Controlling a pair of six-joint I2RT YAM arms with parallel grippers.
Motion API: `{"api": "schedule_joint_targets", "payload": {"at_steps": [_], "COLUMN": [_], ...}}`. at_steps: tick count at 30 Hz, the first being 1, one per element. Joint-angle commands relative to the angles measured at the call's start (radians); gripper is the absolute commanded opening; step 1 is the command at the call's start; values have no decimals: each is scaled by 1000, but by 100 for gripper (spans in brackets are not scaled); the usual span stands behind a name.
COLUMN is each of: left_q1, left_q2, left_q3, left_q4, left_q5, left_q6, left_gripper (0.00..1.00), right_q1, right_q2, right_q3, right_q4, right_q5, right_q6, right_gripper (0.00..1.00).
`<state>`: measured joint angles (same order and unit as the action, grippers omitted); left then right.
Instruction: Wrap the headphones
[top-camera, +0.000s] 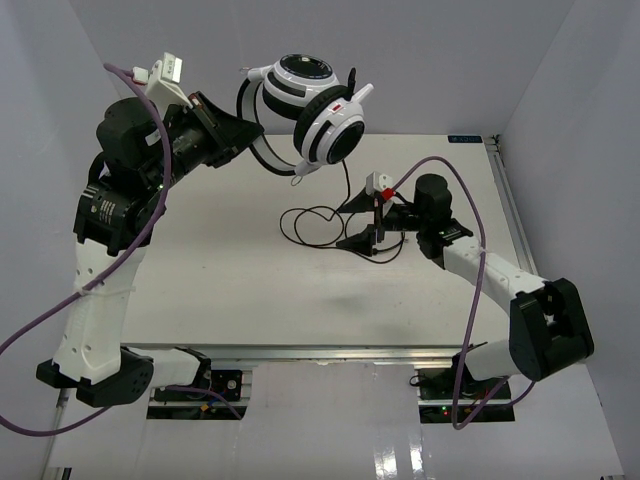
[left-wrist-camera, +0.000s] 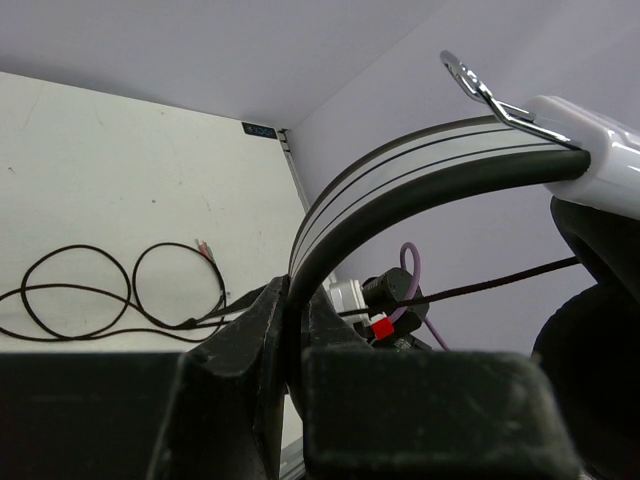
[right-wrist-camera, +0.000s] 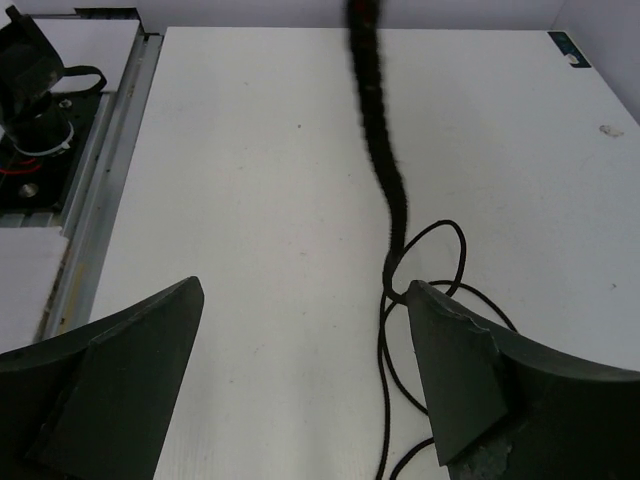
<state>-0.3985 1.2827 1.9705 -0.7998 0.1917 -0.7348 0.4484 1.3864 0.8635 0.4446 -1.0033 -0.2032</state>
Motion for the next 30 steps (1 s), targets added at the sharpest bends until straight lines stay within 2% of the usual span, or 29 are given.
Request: {"api": "schedule_joint_targets", "payload": {"at_steps": [1,7,11,13,14,17,18,21,24,28,30], "left_q1": [0,0,0,0,0,0,0,0,0,3,3], "left_q2": [-28,-28,-34,-35,-36,-32,-29,-10,25,88,133], "left_q3": [4,-30,-45,-45,-46,-57,-61,-71,-80,-116,-144], "left_q4": [80,90,100,100,101,120,130,175,196,209,212], "left_q5": [19,32,36,37,34,7,-3,-79,-242,-462,-522], "left_q6": [-45,-51,-58,-58,-58,-55,-55,-52,-34,77,119], "left_gripper": [0,0,0,0,0,0,0,0,0,0,0], "right_q1": [10,22,30,36,38,40,39,35,36,39,39], "right_q2": [5,122,183,192,187,154,138,30,-95,-204,-259], "right_q3": [74,236,316,319,308,246,222,100,75,123,124], "right_q4": [-51,-54,-32,-27,-23,-39,-52,-116,-288,-582,-630], "right_q5": [37,66,66,44,32,18,26,81,258,626,808], "right_q6": [-90,-27,53,64,68,58,47,-53,-194,-428,-568], "right_gripper": [96,99,87,75,64,19,8,8,8,8,8]}}
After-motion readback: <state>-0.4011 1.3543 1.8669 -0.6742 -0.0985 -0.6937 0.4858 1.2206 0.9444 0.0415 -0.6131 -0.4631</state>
